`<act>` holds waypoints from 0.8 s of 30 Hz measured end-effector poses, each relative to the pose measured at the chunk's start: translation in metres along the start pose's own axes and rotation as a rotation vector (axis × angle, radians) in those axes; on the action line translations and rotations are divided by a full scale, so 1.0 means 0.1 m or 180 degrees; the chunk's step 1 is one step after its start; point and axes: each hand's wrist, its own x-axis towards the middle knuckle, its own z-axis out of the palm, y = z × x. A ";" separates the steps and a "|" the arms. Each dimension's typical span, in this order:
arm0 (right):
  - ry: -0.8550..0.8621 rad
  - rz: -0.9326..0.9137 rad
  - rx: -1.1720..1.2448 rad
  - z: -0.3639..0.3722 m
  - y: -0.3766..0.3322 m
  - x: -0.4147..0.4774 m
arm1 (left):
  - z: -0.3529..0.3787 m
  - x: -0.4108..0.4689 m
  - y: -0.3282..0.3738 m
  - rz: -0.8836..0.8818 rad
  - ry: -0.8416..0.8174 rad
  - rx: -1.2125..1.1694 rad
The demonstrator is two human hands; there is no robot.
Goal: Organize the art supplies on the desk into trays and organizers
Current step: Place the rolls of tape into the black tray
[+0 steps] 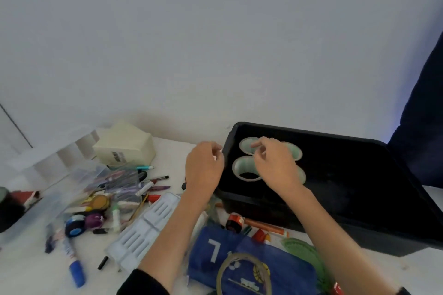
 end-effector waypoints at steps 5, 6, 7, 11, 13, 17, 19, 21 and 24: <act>-0.0627 -0.0356 0.0866 0.52 -0.81 -0.24 | -0.66 -0.23 -0.65 -0.0588 0.0348 -0.0476; -0.0766 -0.0432 0.0956 0.65 -0.95 -0.28 | -0.79 -0.27 -0.77 -0.0680 0.0404 -0.0465; -0.0904 -0.0519 0.1019 0.80 -1.12 -0.34 | -0.96 -0.33 -0.92 -0.0756 0.0493 -0.0351; -0.1264 -0.0774 0.1029 1.35 -1.62 -0.52 | -1.50 -0.50 -1.40 -0.0894 0.0797 -0.0182; -0.1478 -0.0848 0.0979 1.63 -1.88 -0.61 | -1.79 -0.53 -1.68 -0.1051 0.0960 -0.0127; -0.1830 -0.0804 0.0914 2.08 -2.32 -0.75 | -2.29 -0.55 -2.21 -0.1529 0.1536 -0.0231; -0.1847 -0.0809 0.0918 2.24 -2.47 -0.80 | -2.47 -0.54 -2.49 -0.1858 0.1886 -0.0259; -0.1773 -0.0800 0.0992 2.41 -2.62 -0.86 | -2.64 -0.52 -2.79 -0.2209 0.2058 -0.0231; -0.1788 -0.0720 0.0995 2.59 -2.74 -0.93 | -2.79 -0.48 -3.11 -0.2670 0.1708 -0.0307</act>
